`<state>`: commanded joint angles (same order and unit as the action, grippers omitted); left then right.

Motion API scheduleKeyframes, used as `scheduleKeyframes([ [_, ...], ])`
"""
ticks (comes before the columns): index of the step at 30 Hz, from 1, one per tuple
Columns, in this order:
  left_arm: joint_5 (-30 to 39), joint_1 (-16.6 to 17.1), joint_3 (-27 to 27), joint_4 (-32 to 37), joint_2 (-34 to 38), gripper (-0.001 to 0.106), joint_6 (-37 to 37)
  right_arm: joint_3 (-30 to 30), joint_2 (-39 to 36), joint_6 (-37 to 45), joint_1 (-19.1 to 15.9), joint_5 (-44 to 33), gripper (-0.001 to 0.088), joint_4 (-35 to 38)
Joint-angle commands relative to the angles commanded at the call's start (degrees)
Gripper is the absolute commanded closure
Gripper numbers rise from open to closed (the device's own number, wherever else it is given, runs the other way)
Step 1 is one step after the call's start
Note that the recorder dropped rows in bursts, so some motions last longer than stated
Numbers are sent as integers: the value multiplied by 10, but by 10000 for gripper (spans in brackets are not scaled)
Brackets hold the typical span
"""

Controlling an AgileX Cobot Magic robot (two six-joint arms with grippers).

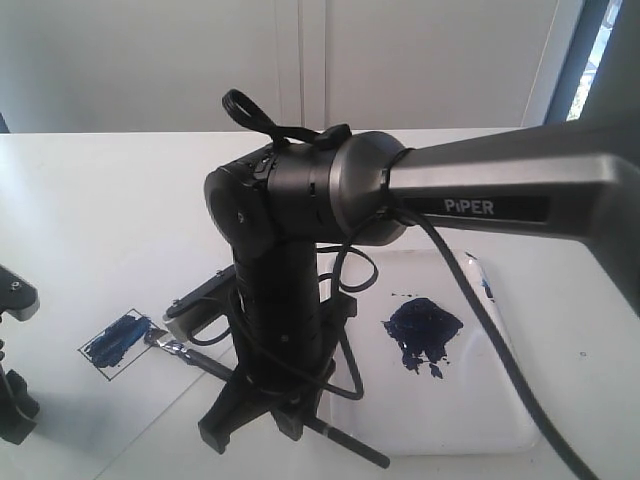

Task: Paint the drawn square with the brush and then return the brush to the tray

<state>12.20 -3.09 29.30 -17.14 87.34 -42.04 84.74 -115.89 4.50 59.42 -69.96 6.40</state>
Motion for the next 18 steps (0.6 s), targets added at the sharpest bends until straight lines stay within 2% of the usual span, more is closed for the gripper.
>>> scheduleKeyframes([
  [8, -3, 0, 0, 0, 0, 555, 0, 1, -14, -2, 2, 0, 868, 12],
  [18, -5, 0, 0, 0, 0, 555, 0, 22, -14, 0, 28, 0, 868, 13],
])
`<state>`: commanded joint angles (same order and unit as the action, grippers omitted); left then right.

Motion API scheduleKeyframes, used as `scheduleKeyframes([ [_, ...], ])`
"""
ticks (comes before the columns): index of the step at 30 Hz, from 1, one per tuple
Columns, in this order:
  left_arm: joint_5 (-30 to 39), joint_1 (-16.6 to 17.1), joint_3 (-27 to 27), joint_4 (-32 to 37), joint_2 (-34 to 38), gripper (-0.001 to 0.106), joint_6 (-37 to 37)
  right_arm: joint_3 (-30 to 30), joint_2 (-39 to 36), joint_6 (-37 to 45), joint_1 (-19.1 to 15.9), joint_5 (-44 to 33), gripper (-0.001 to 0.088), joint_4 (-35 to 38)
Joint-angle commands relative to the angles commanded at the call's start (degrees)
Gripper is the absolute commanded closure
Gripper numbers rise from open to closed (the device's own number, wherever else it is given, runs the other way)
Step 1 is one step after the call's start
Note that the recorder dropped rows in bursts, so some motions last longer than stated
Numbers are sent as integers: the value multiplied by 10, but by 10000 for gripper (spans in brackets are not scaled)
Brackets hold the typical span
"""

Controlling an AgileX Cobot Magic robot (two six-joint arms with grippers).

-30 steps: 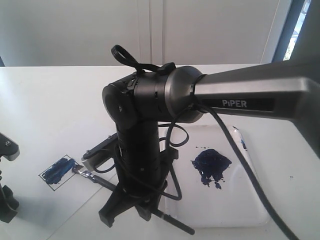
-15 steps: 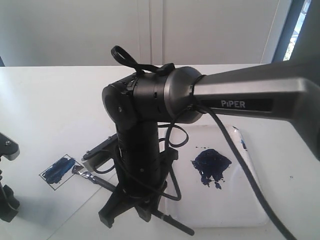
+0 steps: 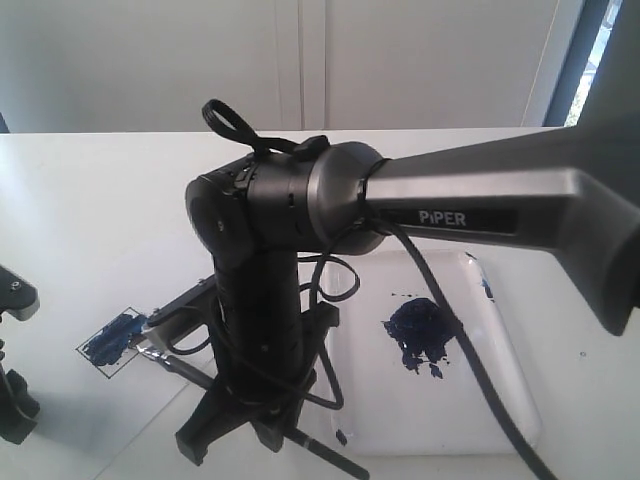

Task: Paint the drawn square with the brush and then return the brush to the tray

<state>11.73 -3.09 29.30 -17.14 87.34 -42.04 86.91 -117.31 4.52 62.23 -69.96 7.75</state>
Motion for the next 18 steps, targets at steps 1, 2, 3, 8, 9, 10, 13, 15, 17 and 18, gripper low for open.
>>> scheduleKeyframes([
  [1, -1, 0, 0, 0, 0, 555, 0, 0, 0, 0, 2, 0, 868, 0],
  [2, -1, 0, 0, 0, 0, 555, 0, 0, 0, 1, 6, 0, 868, -2],
  [3, -1, 0, 0, 0, 0, 555, 0, 0, 0, 1, 7, 0, 868, -2],
  [8, -1, 0, 0, 0, 0, 555, 0, 0, 0, 1, 7, 0, 868, 1],
  [9, -1, 0, 0, 0, 0, 555, 0, 0, 0, 2, 7, 0, 868, 1],
  [10, -4, 0, 0, 0, 0, 555, 0, 0, 0, 2, 7, 0, 868, 2],
  [13, -7, 0, 2, -5, -15, 555, 0, -1, 0, 3, 7, 0, 868, 6],
  [15, -7, 0, 2, -5, -30, 555, 0, -1, 0, 9, 10, 0, 868, 13],
  [17, 9, 0, 2, -8, -40, 555, 0, -1, 0, 11, 17, 0, 868, 12],
  [18, 16, -3, 2, -8, -44, 555, 0, -1, 0, 11, 19, 0, 868, 9],
])
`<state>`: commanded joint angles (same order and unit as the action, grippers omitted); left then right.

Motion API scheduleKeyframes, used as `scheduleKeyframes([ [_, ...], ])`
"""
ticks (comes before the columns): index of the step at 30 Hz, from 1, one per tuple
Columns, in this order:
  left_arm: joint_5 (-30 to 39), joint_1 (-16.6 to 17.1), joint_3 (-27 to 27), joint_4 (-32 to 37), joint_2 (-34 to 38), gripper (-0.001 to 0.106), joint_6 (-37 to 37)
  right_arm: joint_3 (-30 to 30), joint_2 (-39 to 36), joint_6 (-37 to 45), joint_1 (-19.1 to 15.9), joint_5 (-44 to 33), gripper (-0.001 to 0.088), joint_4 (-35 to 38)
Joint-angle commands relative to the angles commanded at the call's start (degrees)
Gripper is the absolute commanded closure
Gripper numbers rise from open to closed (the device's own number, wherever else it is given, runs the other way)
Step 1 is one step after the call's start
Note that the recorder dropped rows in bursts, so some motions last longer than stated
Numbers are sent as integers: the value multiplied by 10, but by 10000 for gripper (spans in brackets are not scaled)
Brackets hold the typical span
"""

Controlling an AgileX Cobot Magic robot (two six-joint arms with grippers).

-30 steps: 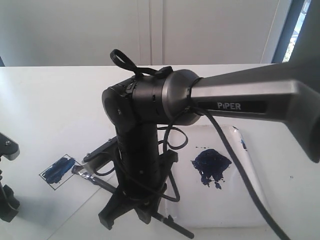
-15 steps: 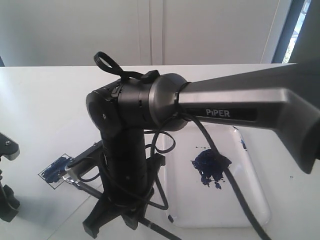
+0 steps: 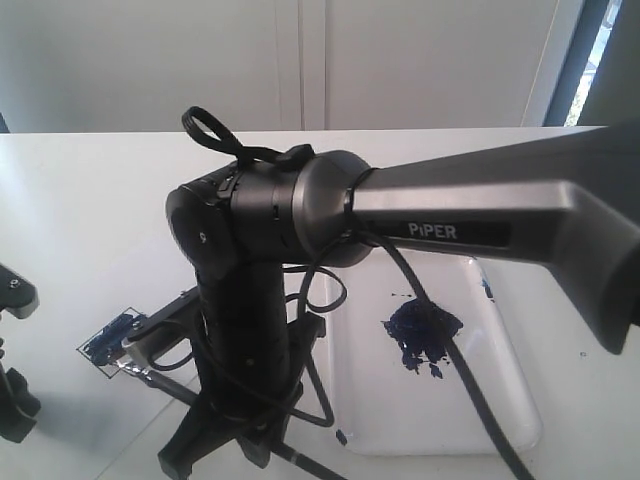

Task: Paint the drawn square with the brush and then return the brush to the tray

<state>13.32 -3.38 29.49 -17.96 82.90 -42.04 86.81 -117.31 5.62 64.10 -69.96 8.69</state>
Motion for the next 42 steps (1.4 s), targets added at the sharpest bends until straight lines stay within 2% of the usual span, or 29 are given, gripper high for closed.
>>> scheduleKeyframes([
  [8, 30, -58, -1, 4, -20, 555, -24, 0, 0, -8, 1, 0, 868, -32],
  [15, 30, -59, -1, 11, -19, 555, -31, 0, 0, -13, 1, 0, 868, -30],
  [22, 19, -59, -1, 13, 17, 555, -30, 0, 2, -16, 1, 0, 868, -28],
  [42, 12, -59, -1, 13, 18, 555, -29, -2, -2, -18, 1, 0, 868, -33],
])
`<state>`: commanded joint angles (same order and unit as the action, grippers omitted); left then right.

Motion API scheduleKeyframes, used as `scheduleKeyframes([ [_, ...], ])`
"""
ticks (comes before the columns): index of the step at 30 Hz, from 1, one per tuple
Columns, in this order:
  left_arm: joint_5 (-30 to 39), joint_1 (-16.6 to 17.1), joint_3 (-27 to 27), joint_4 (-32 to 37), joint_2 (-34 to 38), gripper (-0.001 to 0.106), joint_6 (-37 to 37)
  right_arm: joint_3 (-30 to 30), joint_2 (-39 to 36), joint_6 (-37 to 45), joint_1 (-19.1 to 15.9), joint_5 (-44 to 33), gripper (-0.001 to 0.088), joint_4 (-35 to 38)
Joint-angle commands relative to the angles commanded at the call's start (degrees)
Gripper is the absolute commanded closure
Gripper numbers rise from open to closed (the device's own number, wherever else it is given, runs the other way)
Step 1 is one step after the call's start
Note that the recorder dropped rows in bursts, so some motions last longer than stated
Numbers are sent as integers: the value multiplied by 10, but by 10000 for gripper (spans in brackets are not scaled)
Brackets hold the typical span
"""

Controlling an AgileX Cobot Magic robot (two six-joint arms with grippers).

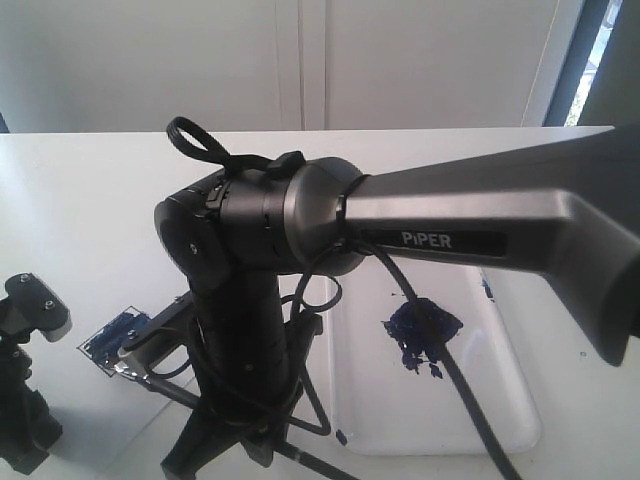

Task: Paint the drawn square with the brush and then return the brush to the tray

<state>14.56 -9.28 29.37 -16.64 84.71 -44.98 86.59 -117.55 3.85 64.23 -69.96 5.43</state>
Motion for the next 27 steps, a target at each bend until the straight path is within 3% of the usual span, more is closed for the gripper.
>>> scheduleKeyframes([
  [10, 1, 0, 0, -2, 26, 555, 2, 0, 0, -2, 0, 0, 868, -4],
  [27, 3, 0, 0, -2, 26, 555, 2, 0, 0, -52, -4, 0, 868, -108],
])
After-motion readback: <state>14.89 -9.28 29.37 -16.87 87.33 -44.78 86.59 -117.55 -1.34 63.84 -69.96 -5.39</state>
